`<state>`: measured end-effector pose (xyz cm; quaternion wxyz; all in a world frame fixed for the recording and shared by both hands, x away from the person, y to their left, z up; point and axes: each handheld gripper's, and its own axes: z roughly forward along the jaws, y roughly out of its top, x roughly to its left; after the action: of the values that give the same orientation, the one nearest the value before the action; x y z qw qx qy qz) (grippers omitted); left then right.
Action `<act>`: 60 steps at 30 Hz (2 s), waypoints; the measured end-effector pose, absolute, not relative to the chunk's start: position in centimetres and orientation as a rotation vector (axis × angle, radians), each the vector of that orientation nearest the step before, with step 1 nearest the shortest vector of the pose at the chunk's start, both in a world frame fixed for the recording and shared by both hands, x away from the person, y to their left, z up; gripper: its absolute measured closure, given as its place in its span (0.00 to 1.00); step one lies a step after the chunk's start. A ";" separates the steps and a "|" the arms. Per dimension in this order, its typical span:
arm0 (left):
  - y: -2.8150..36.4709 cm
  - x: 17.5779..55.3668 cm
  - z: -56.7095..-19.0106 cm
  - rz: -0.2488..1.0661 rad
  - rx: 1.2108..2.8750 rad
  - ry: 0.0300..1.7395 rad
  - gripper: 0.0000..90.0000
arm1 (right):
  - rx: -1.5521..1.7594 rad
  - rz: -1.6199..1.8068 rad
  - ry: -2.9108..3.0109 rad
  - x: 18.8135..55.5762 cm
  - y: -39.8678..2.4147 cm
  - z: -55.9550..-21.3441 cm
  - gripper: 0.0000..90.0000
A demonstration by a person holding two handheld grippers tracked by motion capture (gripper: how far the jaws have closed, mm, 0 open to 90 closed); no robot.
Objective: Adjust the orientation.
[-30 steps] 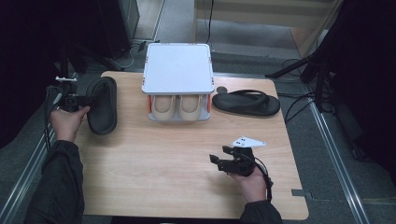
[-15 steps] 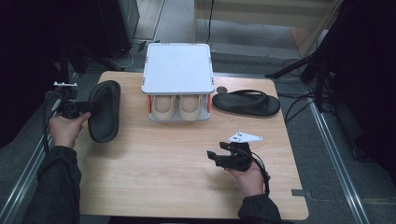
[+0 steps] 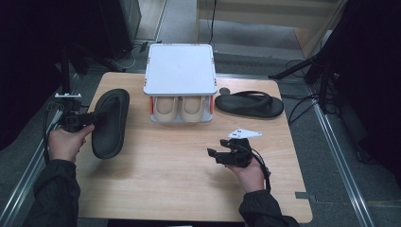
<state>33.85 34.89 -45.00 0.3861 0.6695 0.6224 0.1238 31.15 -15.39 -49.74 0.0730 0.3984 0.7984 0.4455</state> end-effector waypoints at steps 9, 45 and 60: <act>31.2 30.6 -44.7 0.352 1.740 1.497 0.78 | 1.186 1.368 2.379 31.7 -15.4 -49.6 0.37; 21.7 26.4 -49.5 0.177 1.895 1.351 0.78 | 1.170 1.358 2.382 32.7 -15.0 -49.2 0.37; 19.0 27.3 -51.7 0.108 1.930 1.331 0.75 | 1.166 1.332 2.382 32.4 -15.2 -49.1 0.37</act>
<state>27.33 19.04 -51.73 0.3868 0.7583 0.5231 0.0424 32.42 -15.22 -49.14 0.0867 0.3915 0.7996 0.4471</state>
